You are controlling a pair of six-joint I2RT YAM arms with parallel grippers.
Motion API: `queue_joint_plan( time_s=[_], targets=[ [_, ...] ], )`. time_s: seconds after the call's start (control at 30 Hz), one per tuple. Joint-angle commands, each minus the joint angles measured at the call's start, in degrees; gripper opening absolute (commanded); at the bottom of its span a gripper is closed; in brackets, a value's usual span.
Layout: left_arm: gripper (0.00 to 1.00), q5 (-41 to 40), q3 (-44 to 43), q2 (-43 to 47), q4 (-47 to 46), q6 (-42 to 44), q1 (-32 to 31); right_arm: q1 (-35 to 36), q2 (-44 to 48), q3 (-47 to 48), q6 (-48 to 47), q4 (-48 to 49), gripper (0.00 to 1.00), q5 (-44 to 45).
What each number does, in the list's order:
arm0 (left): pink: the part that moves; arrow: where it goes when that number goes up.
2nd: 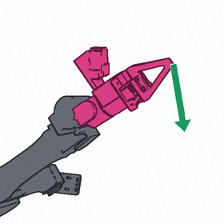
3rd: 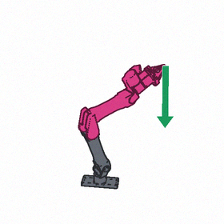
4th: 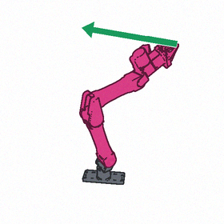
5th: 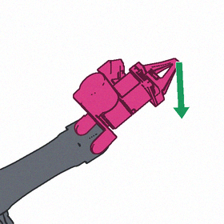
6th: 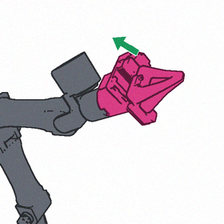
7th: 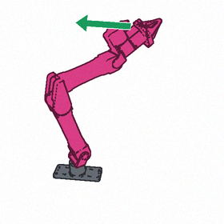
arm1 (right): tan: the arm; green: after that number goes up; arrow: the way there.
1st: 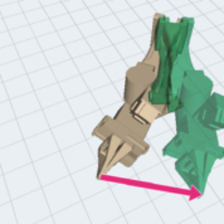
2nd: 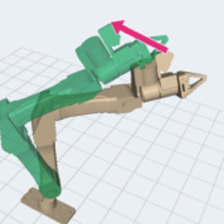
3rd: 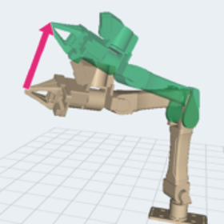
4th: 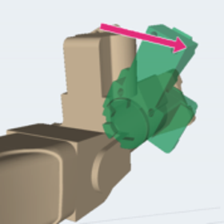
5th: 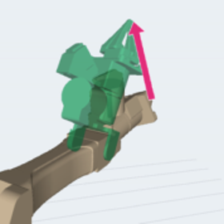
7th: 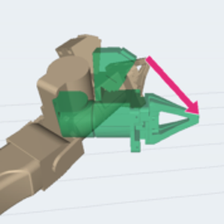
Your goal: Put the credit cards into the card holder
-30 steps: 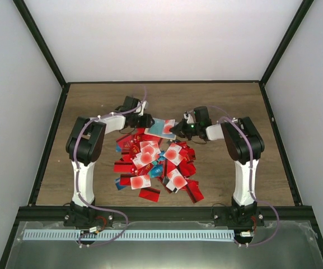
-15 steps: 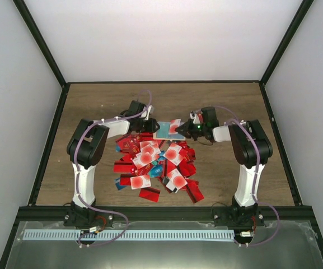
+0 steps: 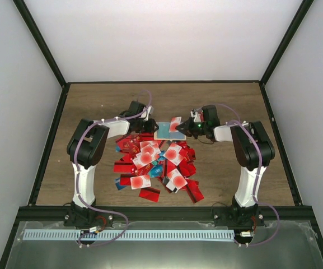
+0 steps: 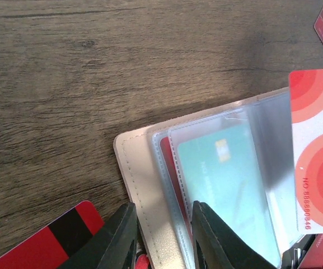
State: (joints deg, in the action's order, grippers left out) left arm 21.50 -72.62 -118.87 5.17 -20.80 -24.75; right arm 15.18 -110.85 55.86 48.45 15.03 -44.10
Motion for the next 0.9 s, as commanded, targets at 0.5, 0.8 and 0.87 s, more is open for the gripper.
queue_joint_plan(
  time_s=[0.5,0.8,0.87],
  targets=[
    [0.24,-0.1,2.0,-2.3,4.0,0.2,-0.4,-0.1,-4.2,0.7,-0.5,2.7,0.01,0.0],
    [0.22,0.0,2.1,-2.5,3.9,0.0,-0.3,0.8,-5.3,0.7,-0.2,4.2,0.01,-1.2],
    [0.22,0.1,2.1,-2.5,3.9,0.0,-0.3,1.0,-5.6,0.7,0.1,4.6,0.01,-1.6]
  ],
)
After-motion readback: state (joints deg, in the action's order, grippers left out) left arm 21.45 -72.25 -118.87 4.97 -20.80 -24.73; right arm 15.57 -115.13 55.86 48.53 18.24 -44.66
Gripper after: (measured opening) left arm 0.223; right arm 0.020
